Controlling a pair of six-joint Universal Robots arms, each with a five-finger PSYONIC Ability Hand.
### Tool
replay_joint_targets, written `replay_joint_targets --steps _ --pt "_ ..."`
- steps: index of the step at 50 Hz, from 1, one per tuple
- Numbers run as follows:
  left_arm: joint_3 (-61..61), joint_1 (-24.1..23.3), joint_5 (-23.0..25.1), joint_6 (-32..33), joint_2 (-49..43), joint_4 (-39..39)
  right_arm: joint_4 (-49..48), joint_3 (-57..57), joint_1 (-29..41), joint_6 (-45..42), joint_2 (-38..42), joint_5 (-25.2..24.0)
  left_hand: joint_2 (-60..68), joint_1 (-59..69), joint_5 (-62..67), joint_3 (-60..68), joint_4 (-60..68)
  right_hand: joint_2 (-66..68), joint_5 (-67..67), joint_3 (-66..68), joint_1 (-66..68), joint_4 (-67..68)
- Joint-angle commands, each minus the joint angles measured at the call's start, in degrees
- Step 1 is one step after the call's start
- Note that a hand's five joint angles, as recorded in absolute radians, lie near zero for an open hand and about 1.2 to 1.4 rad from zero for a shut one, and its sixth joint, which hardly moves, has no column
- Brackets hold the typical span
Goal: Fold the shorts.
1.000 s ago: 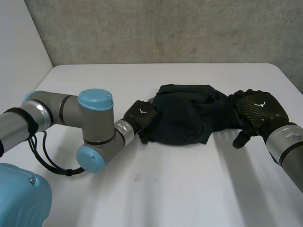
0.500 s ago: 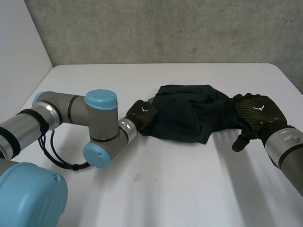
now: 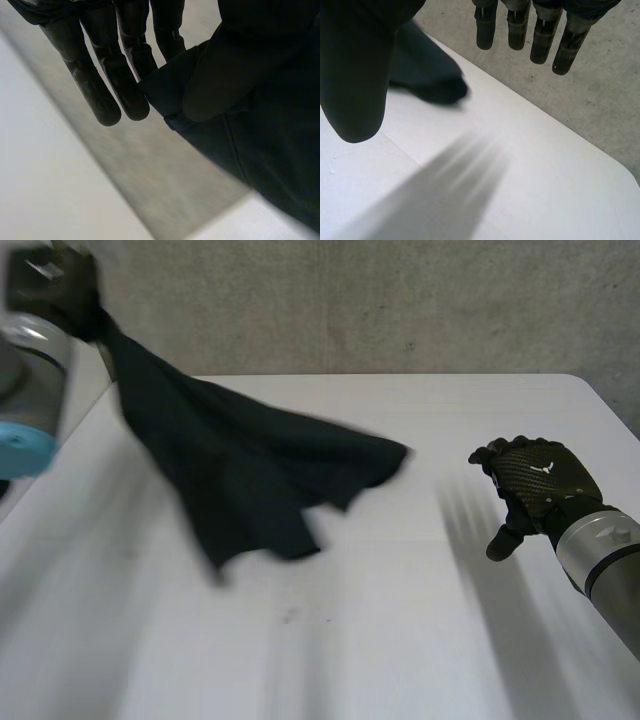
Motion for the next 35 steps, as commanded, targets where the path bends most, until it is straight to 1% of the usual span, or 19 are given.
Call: replay_joint_targets --steps 1,4,5,8,9,11,12,13,16,17,20,21,27,28,31,32,33,35 --pt "-0.12 2.85 1.16 -3.94 5.26 5.20 0.08 0.00 0.06 0.00 -0.09 0.22 11.78 17.64 15.30 12.07 10.90 -2.70 -3.07 -1.75 -1.75 -3.44" --pt "-0.03 1.27 2.65 -5.17 5.35 5.55 0.17 0.27 0.06 0.00 -0.35 0.40 11.78 17.64 15.30 12.07 10.90 -2.70 -3.07 -1.75 -1.75 -3.44" --pt "0.06 -0.56 4.05 -6.22 4.91 5.64 0.17 0.27 0.06 0.00 -0.35 0.40 11.78 17.64 15.30 12.07 10.90 -2.70 -3.07 -1.75 -1.75 -3.44" --pt "0.15 -3.91 6.70 -7.89 4.03 5.73 0.25 0.53 0.06 0.09 -0.61 0.57 11.78 17.64 15.30 12.07 10.90 -2.70 -3.07 -1.75 -1.75 -3.44" --pt "-0.02 -5.83 8.53 -8.77 2.55 5.73 0.25 0.62 0.06 0.09 -0.61 0.57 11.78 17.64 15.30 12.07 10.90 -2.70 -3.07 -1.75 -1.75 -3.44" --pt "-0.20 -8.30 10.56 -9.30 0.26 5.64 0.17 0.79 -0.20 0.09 -0.70 0.66 11.78 17.64 15.30 12.07 10.90 -2.70 -3.07 -1.75 -1.75 -3.44" --pt "-0.29 -9.97 11.70 -9.39 -1.14 5.55 0.17 0.80 -0.29 0.09 -0.70 0.66 11.78 17.64 15.30 12.07 10.90 -2.70 -3.07 -1.75 -1.75 -3.44" --pt "-0.38 -13.03 13.45 -9.31 -3.16 5.38 0.17 0.88 -0.38 0.09 -0.70 0.66 11.78 17.64 15.30 12.07 10.90 -2.70 -3.07 -1.75 -1.75 -3.44" --pt "-0.55 -18.75 16.28 -9.13 -6.51 5.29 0.17 0.97 -0.73 0.09 -0.79 0.75 11.78 17.64 15.30 12.07 10.90 -2.70 -3.07 -1.75 -1.75 -3.44" --pt "-0.73 -21.90 17.94 -9.04 -8.52 5.03 0.08 1.06 -0.82 0.09 -0.70 0.84 11.78 17.64 15.30 12.07 10.90 -2.70 -3.07 -1.75 -1.75 -3.44" --pt "-1.08 -25.62 19.71 -9.04 -11.78 4.59 0.08 1.15 -0.91 0.17 -0.79 0.93 11.78 17.64 15.30 12.07 10.90 -2.70 -3.07 -1.75 -1.75 -3.44" --pt "-1.86 -27.71 20.67 -8.95 -14.05 4.15 0.08 1.15 -0.91 0.18 -0.79 1.01 11.78 17.64 15.30 12.07 10.90 -2.70 -3.07 -1.75 -1.75 -3.44" --pt "-4.07 -33.26 21.47 -8.34 -18.12 2.22 -0.01 1.32 -0.99 0.44 -0.96 1.01 11.78 17.64 15.30 12.07 10.90 -2.70 -3.07 -1.75 -1.75 -3.44" --pt "-4.42 -34.84 21.47 -7.90 -18.38 1.69 -0.01 1.32 -1.08 0.44 -0.96 1.01 4.14 10.00 7.67 4.43 3.26 -2.70 -3.07 -1.75 -1.75 -3.44" --pt "-5.21 -36.17 21.47 -6.85 -18.12 0.99 -0.10 1.41 -1.87 0.44 -0.96 0.93 -13.53 -7.67 -10.00 -13.24 -14.41 -2.70 -3.07 -1.75 -1.75 -3.44" --pt "-5.82 -36.17 21.30 -5.71 -17.77 0.64 -0.10 1.50 -2.05 0.44 -0.96 0.84 -27.42 -21.56 -23.89 -27.13 -28.30 -2.70 -3.07 -1.75 -1.75 -3.44" --pt "-6.00 -36.17 20.95 -5.00 -17.59 0.54 -0.10 1.50 -2.14 0.44 -0.96 0.84 -32.88 -27.03 -29.36 -32.60 -33.76 -2.70 -3.07 -1.75 -1.75 -3.44" --pt "-6.35 -35.91 20.68 -3.60 -17.07 0.28 -0.10 1.50 -2.14 0.35 -0.88 0.31 -38.80 -32.95 -35.28 -38.52 -39.68 -2.70 -3.07 -1.75 -1.75 -3.44"
